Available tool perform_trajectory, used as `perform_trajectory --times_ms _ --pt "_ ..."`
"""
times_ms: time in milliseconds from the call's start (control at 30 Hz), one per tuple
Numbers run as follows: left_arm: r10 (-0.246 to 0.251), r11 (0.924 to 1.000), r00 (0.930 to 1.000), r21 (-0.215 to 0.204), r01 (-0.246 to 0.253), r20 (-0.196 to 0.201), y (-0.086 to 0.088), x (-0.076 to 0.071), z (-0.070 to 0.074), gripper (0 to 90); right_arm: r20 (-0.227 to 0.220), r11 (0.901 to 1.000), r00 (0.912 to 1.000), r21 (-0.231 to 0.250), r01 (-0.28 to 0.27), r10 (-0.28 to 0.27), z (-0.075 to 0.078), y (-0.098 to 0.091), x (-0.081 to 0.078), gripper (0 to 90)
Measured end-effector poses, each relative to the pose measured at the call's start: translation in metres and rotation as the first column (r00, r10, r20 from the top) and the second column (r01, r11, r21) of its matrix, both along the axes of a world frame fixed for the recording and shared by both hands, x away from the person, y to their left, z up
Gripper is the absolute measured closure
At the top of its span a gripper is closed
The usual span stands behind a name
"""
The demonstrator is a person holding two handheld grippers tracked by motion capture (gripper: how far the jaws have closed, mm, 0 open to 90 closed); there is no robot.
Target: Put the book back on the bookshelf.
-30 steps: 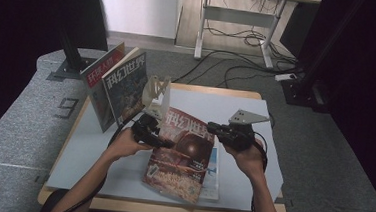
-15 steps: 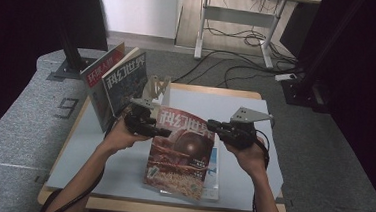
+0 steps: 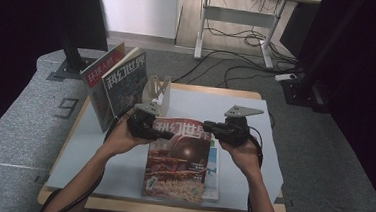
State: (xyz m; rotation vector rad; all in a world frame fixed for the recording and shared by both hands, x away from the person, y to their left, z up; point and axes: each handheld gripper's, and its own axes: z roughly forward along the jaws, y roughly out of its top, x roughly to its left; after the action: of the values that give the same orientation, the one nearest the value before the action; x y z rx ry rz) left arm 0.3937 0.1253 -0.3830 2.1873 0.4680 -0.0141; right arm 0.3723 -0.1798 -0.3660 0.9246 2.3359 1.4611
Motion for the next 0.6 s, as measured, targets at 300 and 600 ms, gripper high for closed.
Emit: perform_trajectory --times_ms 300,600 --pt "0.012 0.9994 0.9982 -0.032 -0.014 -0.059 -0.003 -0.003 0.006 83.2 -0.037 0.9995 0.9988 0.0 0.033 -0.033 -0.007 -0.008 0.006 71.6" --pt "0.071 0.9974 0.9956 -0.011 -0.071 -0.061 0.003 -0.003 0.012 84.1 -0.033 0.9941 0.9944 -0.043 0.099 -0.101 -0.025 -0.026 0.01 50.2"
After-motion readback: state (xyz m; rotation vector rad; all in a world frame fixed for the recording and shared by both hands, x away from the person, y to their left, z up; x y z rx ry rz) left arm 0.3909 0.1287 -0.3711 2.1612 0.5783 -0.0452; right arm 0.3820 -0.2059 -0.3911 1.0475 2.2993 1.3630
